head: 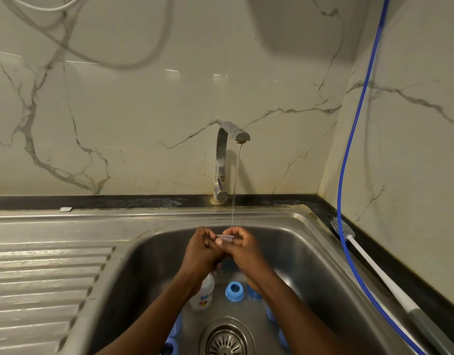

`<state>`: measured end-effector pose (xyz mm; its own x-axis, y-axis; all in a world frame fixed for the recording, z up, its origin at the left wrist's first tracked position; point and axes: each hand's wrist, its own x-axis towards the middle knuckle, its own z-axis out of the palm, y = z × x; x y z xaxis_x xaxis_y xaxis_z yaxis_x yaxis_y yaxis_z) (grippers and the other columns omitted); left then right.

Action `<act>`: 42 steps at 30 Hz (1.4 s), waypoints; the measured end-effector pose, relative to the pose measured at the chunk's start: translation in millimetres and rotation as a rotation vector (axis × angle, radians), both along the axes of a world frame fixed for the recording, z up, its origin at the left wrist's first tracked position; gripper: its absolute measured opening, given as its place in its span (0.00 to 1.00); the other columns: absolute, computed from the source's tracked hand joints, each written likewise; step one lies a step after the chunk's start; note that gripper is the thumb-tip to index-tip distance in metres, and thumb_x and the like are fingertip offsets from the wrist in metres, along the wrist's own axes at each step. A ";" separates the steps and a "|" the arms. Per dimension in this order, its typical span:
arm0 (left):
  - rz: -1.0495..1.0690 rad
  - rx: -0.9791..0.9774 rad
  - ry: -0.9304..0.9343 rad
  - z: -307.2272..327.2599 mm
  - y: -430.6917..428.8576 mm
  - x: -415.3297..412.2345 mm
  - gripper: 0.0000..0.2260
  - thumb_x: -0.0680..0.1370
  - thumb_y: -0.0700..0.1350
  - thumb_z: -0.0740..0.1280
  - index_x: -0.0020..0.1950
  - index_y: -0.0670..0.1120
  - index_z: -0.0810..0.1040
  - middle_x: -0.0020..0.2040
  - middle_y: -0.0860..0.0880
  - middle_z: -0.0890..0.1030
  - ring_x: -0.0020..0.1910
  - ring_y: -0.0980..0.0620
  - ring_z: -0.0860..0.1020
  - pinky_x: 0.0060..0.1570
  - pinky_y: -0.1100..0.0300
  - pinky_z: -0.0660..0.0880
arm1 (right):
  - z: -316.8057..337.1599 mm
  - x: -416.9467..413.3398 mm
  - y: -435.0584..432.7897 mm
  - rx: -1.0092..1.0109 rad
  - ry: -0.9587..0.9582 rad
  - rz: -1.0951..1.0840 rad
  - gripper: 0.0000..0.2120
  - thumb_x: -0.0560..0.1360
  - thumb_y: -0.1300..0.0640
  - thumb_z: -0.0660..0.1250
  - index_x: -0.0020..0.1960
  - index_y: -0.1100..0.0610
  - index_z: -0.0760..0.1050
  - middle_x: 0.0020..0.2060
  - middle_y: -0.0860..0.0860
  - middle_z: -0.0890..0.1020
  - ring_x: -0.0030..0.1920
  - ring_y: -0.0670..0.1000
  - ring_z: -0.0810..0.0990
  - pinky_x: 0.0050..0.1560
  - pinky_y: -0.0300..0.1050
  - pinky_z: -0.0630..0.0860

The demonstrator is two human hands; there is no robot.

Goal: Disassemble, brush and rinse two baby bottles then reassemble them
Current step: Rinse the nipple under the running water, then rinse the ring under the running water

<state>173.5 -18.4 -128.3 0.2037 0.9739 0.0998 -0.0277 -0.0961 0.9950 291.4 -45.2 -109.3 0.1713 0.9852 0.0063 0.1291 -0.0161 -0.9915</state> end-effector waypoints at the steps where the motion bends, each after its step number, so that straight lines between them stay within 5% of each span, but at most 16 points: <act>1: -0.011 0.002 0.010 -0.3 -0.1 0.9 0.12 0.75 0.33 0.69 0.55 0.39 0.71 0.42 0.42 0.81 0.32 0.52 0.80 0.33 0.63 0.78 | -1.6 0.0 1.1 -0.011 0.002 -0.036 0.12 0.77 0.56 0.69 0.59 0.52 0.73 0.53 0.51 0.81 0.53 0.50 0.80 0.49 0.41 0.79; 5: -0.123 0.033 0.040 -0.1 -0.7 -1.8 0.17 0.74 0.31 0.70 0.59 0.46 0.72 0.49 0.41 0.82 0.41 0.46 0.84 0.40 0.57 0.81 | 0.8 13.5 2.0 -0.018 0.063 -0.147 0.08 0.78 0.56 0.66 0.57 0.52 0.74 0.50 0.54 0.82 0.48 0.51 0.82 0.43 0.42 0.79; 7: -0.057 0.043 0.042 -2.4 4.6 -10.8 0.19 0.74 0.29 0.66 0.59 0.48 0.72 0.50 0.41 0.80 0.42 0.44 0.82 0.39 0.56 0.81 | 1.2 19.5 -2.5 -0.071 -0.190 -0.148 0.05 0.77 0.58 0.68 0.52 0.54 0.76 0.45 0.55 0.84 0.38 0.47 0.82 0.37 0.39 0.79; 9: 0.119 0.051 0.063 -6.3 11.9 -21.5 0.19 0.75 0.28 0.63 0.57 0.50 0.72 0.51 0.43 0.79 0.44 0.44 0.81 0.39 0.55 0.80 | -5.7 18.5 -6.6 -0.350 -0.661 0.126 0.02 0.75 0.59 0.70 0.47 0.57 0.79 0.41 0.55 0.85 0.25 0.43 0.78 0.27 0.34 0.75; 12: 0.232 0.096 0.121 -10.4 15.7 -27.2 0.17 0.76 0.31 0.64 0.58 0.51 0.72 0.51 0.45 0.79 0.47 0.44 0.81 0.45 0.49 0.81 | -12.8 11.1 -9.6 -0.768 -0.958 0.504 0.08 0.77 0.58 0.69 0.40 0.61 0.78 0.35 0.52 0.85 0.24 0.43 0.81 0.35 0.35 0.76; 15: 0.192 0.138 0.189 -13.3 14.5 -25.1 0.16 0.77 0.33 0.64 0.60 0.50 0.72 0.50 0.46 0.79 0.45 0.48 0.81 0.43 0.54 0.80 | -12.5 16.1 -2.9 -0.691 -1.017 0.284 0.15 0.76 0.57 0.70 0.32 0.60 0.74 0.26 0.50 0.82 0.25 0.42 0.79 0.38 0.36 0.76; 18: 0.163 0.178 0.235 -17.8 12.7 -22.5 0.16 0.78 0.34 0.64 0.61 0.51 0.71 0.49 0.47 0.79 0.44 0.50 0.80 0.40 0.60 0.77 | -27.3 19.8 -11.7 -0.872 -1.030 0.271 0.12 0.77 0.56 0.69 0.36 0.58 0.75 0.21 0.48 0.80 0.31 0.42 0.79 0.45 0.37 0.72; 19: 0.162 0.191 0.259 -19.1 12.6 -22.4 0.16 0.78 0.34 0.64 0.61 0.51 0.71 0.49 0.48 0.79 0.43 0.51 0.80 0.40 0.60 0.77 | -32.3 19.4 -13.9 -0.808 -1.028 0.232 0.10 0.76 0.57 0.70 0.37 0.58 0.76 0.21 0.49 0.79 0.35 0.44 0.82 0.41 0.37 0.71; 21: 0.161 0.219 0.290 -20.5 12.3 -22.3 0.16 0.79 0.34 0.64 0.61 0.52 0.71 0.47 0.48 0.79 0.41 0.51 0.80 0.40 0.59 0.78 | -41.5 23.7 -11.7 -0.526 -1.102 0.116 0.04 0.74 0.60 0.69 0.46 0.62 0.80 0.36 0.56 0.85 0.49 0.52 0.84 0.39 0.40 0.71; 24: 0.158 0.252 0.340 -22.6 11.7 -22.7 0.16 0.79 0.34 0.64 0.60 0.53 0.71 0.45 0.49 0.79 0.40 0.51 0.81 0.41 0.58 0.81 | -50.4 16.2 -12.9 -0.307 -1.113 0.116 0.11 0.73 0.61 0.69 0.55 0.59 0.78 0.54 0.57 0.80 0.58 0.56 0.79 0.46 0.42 0.71; 27: 0.165 0.285 0.352 -22.8 12.8 -23.8 0.16 0.80 0.35 0.64 0.61 0.53 0.70 0.43 0.50 0.79 0.39 0.51 0.81 0.41 0.57 0.82 | -65.2 7.7 -15.1 -0.278 -1.019 0.129 0.11 0.73 0.61 0.71 0.52 0.54 0.71 0.52 0.52 0.72 0.55 0.53 0.76 0.48 0.43 0.71; 30: 0.183 0.303 0.367 -22.0 13.8 -23.2 0.16 0.80 0.36 0.64 0.62 0.54 0.70 0.42 0.50 0.79 0.39 0.52 0.81 0.40 0.60 0.81 | -71.5 4.2 -9.7 -0.272 -0.995 0.145 0.14 0.74 0.60 0.71 0.58 0.57 0.75 0.58 0.54 0.74 0.57 0.53 0.77 0.56 0.44 0.75; 35: 0.149 0.324 0.383 -22.8 12.6 -20.7 0.17 0.80 0.37 0.64 0.62 0.56 0.69 0.45 0.53 0.78 0.41 0.55 0.80 0.42 0.61 0.80 | -79.7 2.5 -1.4 -0.225 -0.932 0.095 0.15 0.74 0.58 0.72 0.59 0.54 0.76 0.54 0.49 0.76 0.54 0.47 0.77 0.51 0.37 0.73; 42: 0.124 0.317 0.416 -25.0 13.8 -20.4 0.17 0.80 0.39 0.64 0.64 0.56 0.69 0.48 0.53 0.78 0.46 0.54 0.80 0.46 0.58 0.81 | -90.4 -1.5 2.0 -0.188 -0.990 0.101 0.10 0.72 0.54 0.73 0.53 0.49 0.79 0.55 0.50 0.79 0.53 0.48 0.78 0.53 0.41 0.75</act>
